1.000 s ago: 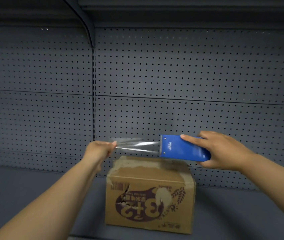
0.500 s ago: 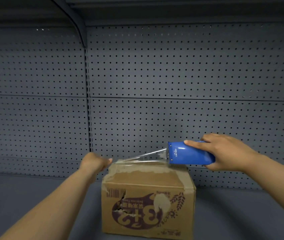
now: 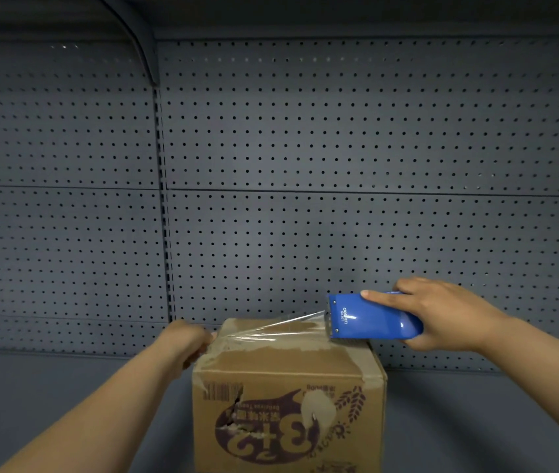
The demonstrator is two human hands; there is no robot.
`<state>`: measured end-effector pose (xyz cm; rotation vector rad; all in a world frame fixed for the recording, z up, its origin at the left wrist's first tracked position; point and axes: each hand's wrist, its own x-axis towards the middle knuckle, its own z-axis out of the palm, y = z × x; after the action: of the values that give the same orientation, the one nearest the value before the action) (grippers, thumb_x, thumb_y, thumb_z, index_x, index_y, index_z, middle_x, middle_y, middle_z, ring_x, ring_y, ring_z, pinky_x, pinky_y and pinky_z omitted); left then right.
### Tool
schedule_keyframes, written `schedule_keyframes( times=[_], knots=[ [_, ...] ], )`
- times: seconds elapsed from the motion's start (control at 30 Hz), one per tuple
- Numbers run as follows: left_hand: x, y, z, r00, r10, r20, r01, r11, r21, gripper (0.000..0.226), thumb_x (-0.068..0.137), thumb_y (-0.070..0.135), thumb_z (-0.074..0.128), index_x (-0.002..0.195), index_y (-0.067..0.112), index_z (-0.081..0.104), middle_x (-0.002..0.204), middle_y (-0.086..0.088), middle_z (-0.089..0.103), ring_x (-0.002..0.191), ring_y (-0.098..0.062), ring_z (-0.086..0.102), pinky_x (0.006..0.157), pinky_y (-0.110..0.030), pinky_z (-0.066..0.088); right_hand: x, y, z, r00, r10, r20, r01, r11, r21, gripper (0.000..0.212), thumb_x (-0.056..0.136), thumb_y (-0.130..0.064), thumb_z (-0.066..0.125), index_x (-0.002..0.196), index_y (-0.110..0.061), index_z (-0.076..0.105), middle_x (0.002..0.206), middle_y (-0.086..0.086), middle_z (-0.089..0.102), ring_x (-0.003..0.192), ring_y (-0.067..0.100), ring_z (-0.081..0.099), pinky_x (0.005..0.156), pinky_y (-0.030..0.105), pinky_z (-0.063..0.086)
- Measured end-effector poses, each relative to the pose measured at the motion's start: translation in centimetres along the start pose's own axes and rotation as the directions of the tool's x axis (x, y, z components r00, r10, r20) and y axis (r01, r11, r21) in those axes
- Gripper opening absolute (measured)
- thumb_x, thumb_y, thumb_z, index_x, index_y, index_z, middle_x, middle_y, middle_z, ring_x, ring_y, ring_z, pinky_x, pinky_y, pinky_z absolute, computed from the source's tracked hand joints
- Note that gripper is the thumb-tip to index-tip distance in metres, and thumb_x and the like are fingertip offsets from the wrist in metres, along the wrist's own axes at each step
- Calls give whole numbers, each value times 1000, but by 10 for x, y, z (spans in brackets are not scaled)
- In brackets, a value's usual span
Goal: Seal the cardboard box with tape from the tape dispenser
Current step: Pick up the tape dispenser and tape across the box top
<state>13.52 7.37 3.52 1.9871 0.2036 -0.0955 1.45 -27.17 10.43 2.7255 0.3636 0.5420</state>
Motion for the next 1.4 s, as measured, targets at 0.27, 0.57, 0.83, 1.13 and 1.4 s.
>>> schedule_keyframes(
  times=[0.27,0.57,0.83,1.13,1.4],
  knots=[
    [8,3,10,989,-81,-126,80,997,-12,48,72,7,64,117,1,47,116,-28,51,86,-38,58,61,-37,47,-6,-2,6,1000,18,8,-19,999,33,79,78,-40,53,136,-54,2,93,-11,34,85,8,32,71,21,25],
    [-6,22,10,862,476,175,-451,564,692,48,83,-10,45,118,19,62,133,-4,56,117,-19,54,96,-26,41,-4,3,5,999,-32,44,30,999,43,80,79,-44,54,136,-54,-1,95,-9,37,87,8,36,64,19,26],
    [-30,35,43,909,298,293,-396,393,830,51,96,28,23,143,8,26,153,-16,24,137,-27,29,112,-37,24,11,11,-3,989,-74,131,57,990,129,87,75,-45,62,134,-58,-1,96,-9,41,89,9,37,70,24,37],
    [-33,26,53,800,314,511,-597,337,728,55,94,54,8,145,37,-4,157,2,-6,144,-21,-6,116,-39,-3,12,16,3,978,-109,178,78,982,173,86,76,-40,63,135,-56,2,92,-14,39,88,7,39,72,22,40],
    [-31,27,55,809,278,518,-588,369,719,53,93,55,5,143,42,-3,157,2,-6,144,-22,-6,115,-40,-3,11,25,3,972,-107,210,44,957,286,88,73,-30,65,124,-66,4,89,-16,39,83,5,42,65,12,31]
  ],
)
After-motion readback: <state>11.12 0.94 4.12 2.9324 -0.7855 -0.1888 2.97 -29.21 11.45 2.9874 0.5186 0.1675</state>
